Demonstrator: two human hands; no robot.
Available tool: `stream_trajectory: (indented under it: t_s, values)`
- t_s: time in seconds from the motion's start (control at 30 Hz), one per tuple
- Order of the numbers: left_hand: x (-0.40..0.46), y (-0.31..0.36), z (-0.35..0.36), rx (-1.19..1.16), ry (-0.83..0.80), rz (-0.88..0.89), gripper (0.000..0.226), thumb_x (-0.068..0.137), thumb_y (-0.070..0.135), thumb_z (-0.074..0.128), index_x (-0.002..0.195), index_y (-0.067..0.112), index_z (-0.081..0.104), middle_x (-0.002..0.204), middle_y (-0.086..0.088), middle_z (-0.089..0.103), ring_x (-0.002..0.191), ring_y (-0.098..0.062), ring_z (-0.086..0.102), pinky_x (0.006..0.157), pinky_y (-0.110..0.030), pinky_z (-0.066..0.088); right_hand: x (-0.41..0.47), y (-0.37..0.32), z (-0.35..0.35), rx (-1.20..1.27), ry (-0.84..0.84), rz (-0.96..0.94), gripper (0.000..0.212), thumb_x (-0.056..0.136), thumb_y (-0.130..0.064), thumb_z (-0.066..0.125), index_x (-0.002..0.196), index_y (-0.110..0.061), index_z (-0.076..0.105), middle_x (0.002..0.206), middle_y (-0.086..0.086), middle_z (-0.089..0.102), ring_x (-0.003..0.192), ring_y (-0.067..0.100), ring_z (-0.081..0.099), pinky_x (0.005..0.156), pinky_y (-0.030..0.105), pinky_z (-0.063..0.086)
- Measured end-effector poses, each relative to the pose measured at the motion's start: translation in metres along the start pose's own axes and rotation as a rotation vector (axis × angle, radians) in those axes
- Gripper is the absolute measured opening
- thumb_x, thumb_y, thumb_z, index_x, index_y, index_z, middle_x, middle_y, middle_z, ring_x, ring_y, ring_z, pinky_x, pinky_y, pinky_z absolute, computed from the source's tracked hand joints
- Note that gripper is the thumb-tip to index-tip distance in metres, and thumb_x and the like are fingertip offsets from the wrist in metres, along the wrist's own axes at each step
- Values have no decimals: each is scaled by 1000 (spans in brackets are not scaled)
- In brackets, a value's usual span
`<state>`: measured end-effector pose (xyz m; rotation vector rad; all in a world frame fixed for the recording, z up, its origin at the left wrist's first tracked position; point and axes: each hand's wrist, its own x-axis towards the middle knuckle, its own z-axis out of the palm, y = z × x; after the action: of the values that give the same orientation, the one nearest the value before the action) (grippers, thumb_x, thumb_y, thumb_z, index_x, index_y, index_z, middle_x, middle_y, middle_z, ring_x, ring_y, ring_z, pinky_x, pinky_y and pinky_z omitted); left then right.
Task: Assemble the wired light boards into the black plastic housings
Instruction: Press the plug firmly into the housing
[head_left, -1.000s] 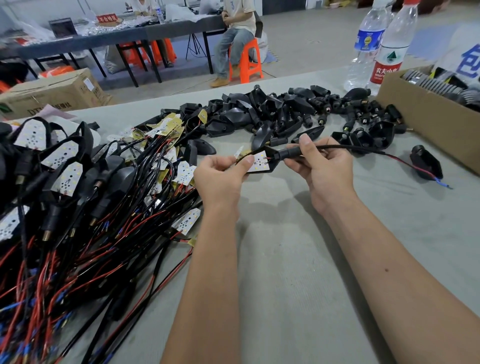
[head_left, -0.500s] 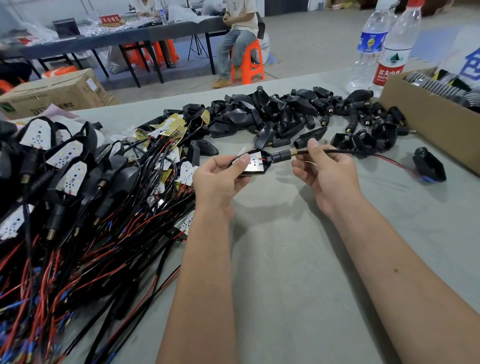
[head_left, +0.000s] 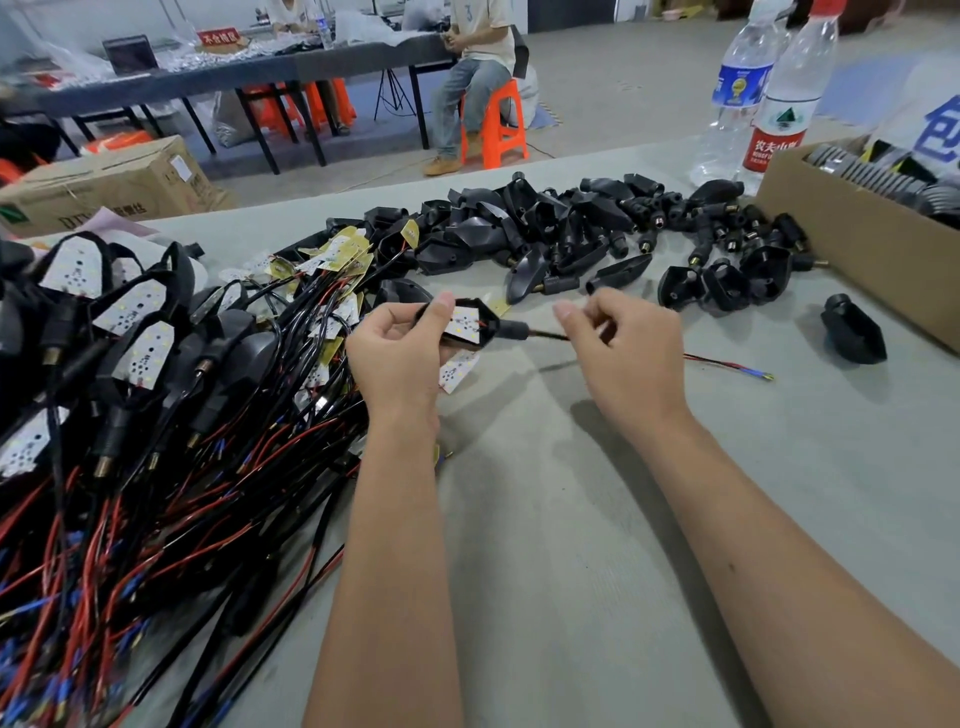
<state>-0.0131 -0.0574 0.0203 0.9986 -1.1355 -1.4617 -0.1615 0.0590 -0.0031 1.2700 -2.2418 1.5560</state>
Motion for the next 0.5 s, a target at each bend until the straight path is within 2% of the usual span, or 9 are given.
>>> stream_trajectory:
  t_s: [0.07,0.13,0.2,0.27,0.33,0.37,0.43,0.5]
  values:
    - [1,0,-2,65,-11,12,25,85,26,84,79,9,66,74,-13,75,53,-16,65,54,-26,54,1,-6,-2,-126,-122,-177,22,95,-44,69,99,-22,72,96,-8,65,82,6,57,73,26,44]
    - [-1,0,0,107,-37,10,33,86,34,82,74,10,64,77,-24,72,52,-19,60,55,-29,52,2,-9,0,-242,-317,-197,27,95,-45,70,113,-25,73,107,-6,67,95,14,60,80,33,50]
    - [-5,3,3,139,-44,24,41,87,42,80,70,12,58,69,-22,63,57,-22,55,55,-30,48,2,-13,0,-257,-389,-181,21,95,-40,71,106,-22,76,96,-3,73,84,16,62,78,40,52]
    - [-11,9,5,66,-52,-11,45,93,50,71,72,12,58,63,-6,61,54,-18,53,52,-30,47,2,-17,1,-131,-366,-148,16,93,-35,74,94,-19,77,81,-5,73,68,9,59,73,37,50]
    - [-18,16,6,-22,-95,-134,53,99,58,55,94,6,64,80,-6,71,58,-16,65,58,-30,58,3,-26,7,43,-324,-20,20,92,-35,74,80,-19,75,69,-5,73,59,7,60,61,28,48]
    - [-22,18,6,3,-142,-208,59,101,61,47,105,5,63,88,-10,73,64,-19,70,65,-33,63,5,-32,11,154,-301,72,23,91,-34,73,76,-17,74,67,-3,73,53,8,59,55,26,45]
    - [-26,26,0,110,-287,-329,62,103,62,40,109,4,62,86,-12,73,72,-27,73,76,-43,65,14,-53,28,376,-271,237,28,91,-31,74,77,-7,73,65,8,72,48,18,57,49,31,44]
    - [-30,35,-18,175,-420,-380,51,106,51,46,108,4,64,77,-10,74,71,-29,72,71,-42,65,25,-78,48,485,-267,311,36,91,-29,76,77,4,68,63,14,68,48,24,58,50,34,46]
